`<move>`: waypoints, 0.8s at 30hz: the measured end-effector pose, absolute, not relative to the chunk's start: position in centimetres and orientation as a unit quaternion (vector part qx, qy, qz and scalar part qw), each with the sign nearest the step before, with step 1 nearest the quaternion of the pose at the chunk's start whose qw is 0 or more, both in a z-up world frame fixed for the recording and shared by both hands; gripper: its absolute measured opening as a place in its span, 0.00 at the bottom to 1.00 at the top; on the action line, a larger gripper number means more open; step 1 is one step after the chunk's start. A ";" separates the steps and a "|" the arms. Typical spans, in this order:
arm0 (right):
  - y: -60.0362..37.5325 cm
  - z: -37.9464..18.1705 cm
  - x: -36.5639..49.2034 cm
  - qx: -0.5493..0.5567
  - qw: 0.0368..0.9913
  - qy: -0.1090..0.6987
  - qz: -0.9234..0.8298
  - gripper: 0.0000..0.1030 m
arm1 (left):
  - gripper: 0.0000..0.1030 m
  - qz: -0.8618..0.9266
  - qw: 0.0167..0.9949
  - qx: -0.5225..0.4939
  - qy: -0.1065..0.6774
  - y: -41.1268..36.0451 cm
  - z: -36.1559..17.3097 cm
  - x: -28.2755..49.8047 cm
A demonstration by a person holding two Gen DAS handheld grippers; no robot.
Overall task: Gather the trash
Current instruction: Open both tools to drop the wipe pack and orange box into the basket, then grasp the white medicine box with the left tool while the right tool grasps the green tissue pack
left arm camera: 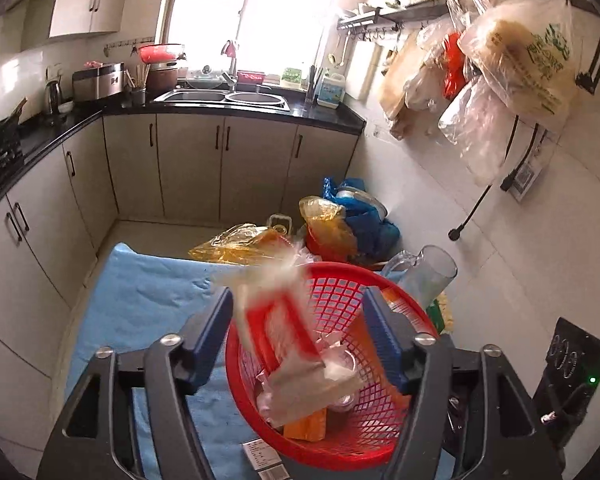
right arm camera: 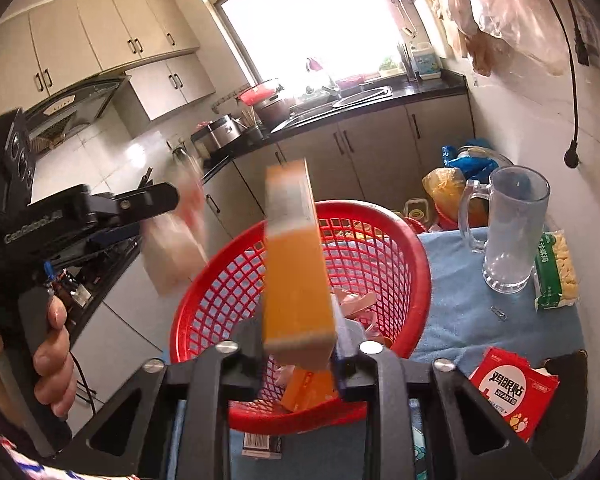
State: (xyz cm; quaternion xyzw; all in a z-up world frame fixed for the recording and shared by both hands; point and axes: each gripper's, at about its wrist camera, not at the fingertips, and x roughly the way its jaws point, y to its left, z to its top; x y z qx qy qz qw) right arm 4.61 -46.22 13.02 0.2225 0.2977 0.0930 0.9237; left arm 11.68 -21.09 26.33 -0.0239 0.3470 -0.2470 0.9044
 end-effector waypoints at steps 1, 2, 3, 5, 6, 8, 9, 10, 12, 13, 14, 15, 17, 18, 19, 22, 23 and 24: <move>-46.4 13.0 4.6 0.224 0.924 0.296 0.091 0.43 | 0.68 -0.245 0.906 -0.027 0.344 -20.8 26.4 11.6; -46.6 13.0 4.6 0.226 0.925 0.294 0.087 0.46 | 0.69 -0.244 0.907 -0.030 0.341 -20.4 26.5 11.3; -46.8 13.0 4.4 0.228 0.925 0.291 0.085 0.50 | 0.69 -0.242 0.908 -0.032 0.340 -20.1 26.6 11.1; -47.1 13.1 3.9 0.235 0.924 0.288 0.087 0.52 | 0.69 -0.239 0.908 -0.041 0.341 -19.3 26.7 10.7; -47.3 13.2 3.6 0.238 0.924 0.287 0.087 0.52 | 0.69 -0.240 0.907 -0.048 0.341 -18.7 26.8 10.2; -47.5 13.4 3.0 0.241 0.924 0.285 0.089 0.55 | 0.70 -0.236 0.910 -0.049 0.338 -17.8 26.8 9.3; -47.7 13.4 2.6 0.241 0.924 0.285 0.088 0.57 | 0.70 -0.229 0.913 -0.047 0.335 -17.4 26.7 8.8; -47.8 13.3 1.9 0.241 0.924 0.286 0.087 0.58 | 0.70 -0.220 0.916 -0.043 0.332 -16.7 26.6 8.1; -47.9 13.1 1.0 0.240 0.923 0.289 0.086 0.58 | 0.70 -0.204 0.921 -0.031 0.329 -15.6 26.4 7.0; -48.1 13.0 0.3 0.240 0.922 0.292 0.084 0.59 | 0.70 -0.195 0.925 -0.024 0.326 -15.0 26.2 6.2; -48.2 12.9 -0.2 0.240 0.921 0.294 0.083 0.59 | 0.71 -0.184 0.928 -0.016 0.322 -14.3 26.0 5.4; -48.4 12.8 -0.7 0.242 0.920 0.296 0.083 0.60 | 0.71 -0.174 0.932 -0.008 0.318 -13.7 25.8 4.7; -48.7 12.4 -2.3 0.246 0.918 0.299 0.082 0.61 | 0.74 -0.152 0.938 0.005 0.312 -12.5 25.3 3.3; -48.8 12.2 -2.9 0.248 0.917 0.301 0.081 0.63 | 0.74 -0.144 0.940 0.008 0.310 -11.9 24.9 2.6; -48.9 12.0 -3.4 0.249 0.917 0.303 0.080 0.64 | 0.75 -0.139 0.940 0.010 0.310 -11.3 24.6 2.0; -49.0 11.1 -5.5 0.253 0.912 0.313 0.079 0.65 | 0.75 -0.129 0.941 0.014 0.313 -9.3 23.2 0.1; -49.2 10.9 -5.9 0.256 0.910 0.316 0.080 0.65 | 0.77 -0.127 0.940 0.014 0.316 -8.7 22.6 -0.5; -49.2 10.4 -6.6 0.261 0.907 0.321 0.083 0.65 | 0.77 -0.128 0.938 0.014 0.322 -8.3 22.0 -0.9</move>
